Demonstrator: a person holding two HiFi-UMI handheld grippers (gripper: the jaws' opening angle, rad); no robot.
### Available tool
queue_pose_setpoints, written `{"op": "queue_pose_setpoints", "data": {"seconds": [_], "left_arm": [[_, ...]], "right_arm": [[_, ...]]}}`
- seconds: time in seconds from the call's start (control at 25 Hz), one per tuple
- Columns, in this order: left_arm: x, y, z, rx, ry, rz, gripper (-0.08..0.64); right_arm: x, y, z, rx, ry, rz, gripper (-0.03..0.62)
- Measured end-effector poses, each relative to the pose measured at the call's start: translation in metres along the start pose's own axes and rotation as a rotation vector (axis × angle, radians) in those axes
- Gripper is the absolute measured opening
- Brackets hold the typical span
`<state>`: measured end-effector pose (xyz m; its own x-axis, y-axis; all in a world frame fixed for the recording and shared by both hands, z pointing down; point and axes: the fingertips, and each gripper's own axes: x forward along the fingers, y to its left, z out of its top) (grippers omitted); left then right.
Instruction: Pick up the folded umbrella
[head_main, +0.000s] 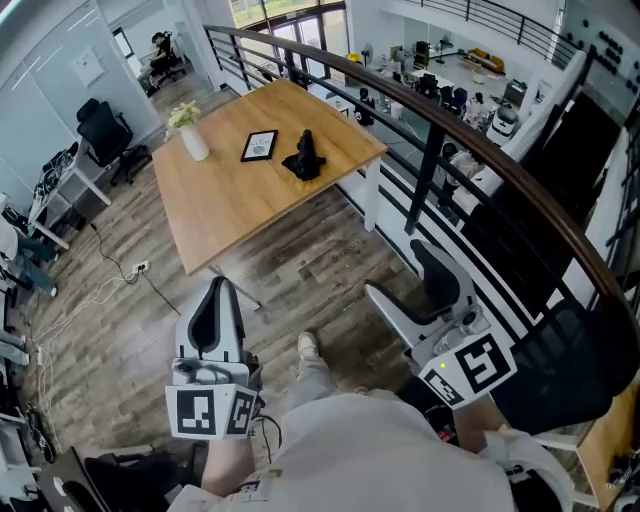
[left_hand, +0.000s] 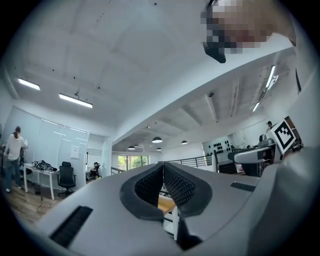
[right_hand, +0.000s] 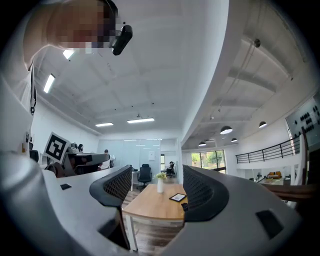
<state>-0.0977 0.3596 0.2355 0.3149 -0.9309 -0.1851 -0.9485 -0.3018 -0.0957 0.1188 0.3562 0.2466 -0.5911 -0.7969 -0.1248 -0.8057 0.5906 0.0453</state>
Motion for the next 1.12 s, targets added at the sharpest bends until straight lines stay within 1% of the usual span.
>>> {"op": "queue_pose_setpoints", "data": {"seconds": [0.04, 0.12, 0.24, 0.44, 0.56, 0.72, 1.0, 1.12], "left_arm": [[0.004, 0.004, -0.003, 0.008, 0.001, 0.006, 0.019], [0.017, 0.006, -0.013, 0.050, 0.012, -0.001, 0.020], [0.044, -0.001, -0.031, 0.116, 0.024, -0.043, 0.020], [0.099, 0.003, -0.058, 0.147, 0.014, -0.111, 0.020], [0.138, 0.019, -0.071, 0.135, 0.029, -0.145, 0.020], [0.195, 0.052, -0.088, 0.112, 0.063, -0.173, 0.020], [0.305, 0.130, -0.119, 0.084, 0.120, -0.203, 0.020], [0.357, 0.167, -0.134, 0.067, 0.149, -0.226, 0.019]], "right_arm": [[0.005, -0.001, -0.003, -0.005, 0.005, 0.008, 0.344], [0.015, -0.006, -0.010, -0.008, 0.012, 0.017, 0.333], [0.030, -0.019, -0.025, -0.003, 0.031, 0.011, 0.330], [0.071, -0.051, -0.053, 0.004, 0.051, -0.025, 0.330], [0.106, -0.071, -0.063, 0.018, 0.066, -0.035, 0.330], [0.167, -0.095, -0.077, 0.039, 0.106, -0.037, 0.330], [0.299, -0.135, -0.106, 0.093, 0.177, -0.039, 0.330], [0.361, -0.156, -0.120, 0.114, 0.204, -0.063, 0.330]]}}
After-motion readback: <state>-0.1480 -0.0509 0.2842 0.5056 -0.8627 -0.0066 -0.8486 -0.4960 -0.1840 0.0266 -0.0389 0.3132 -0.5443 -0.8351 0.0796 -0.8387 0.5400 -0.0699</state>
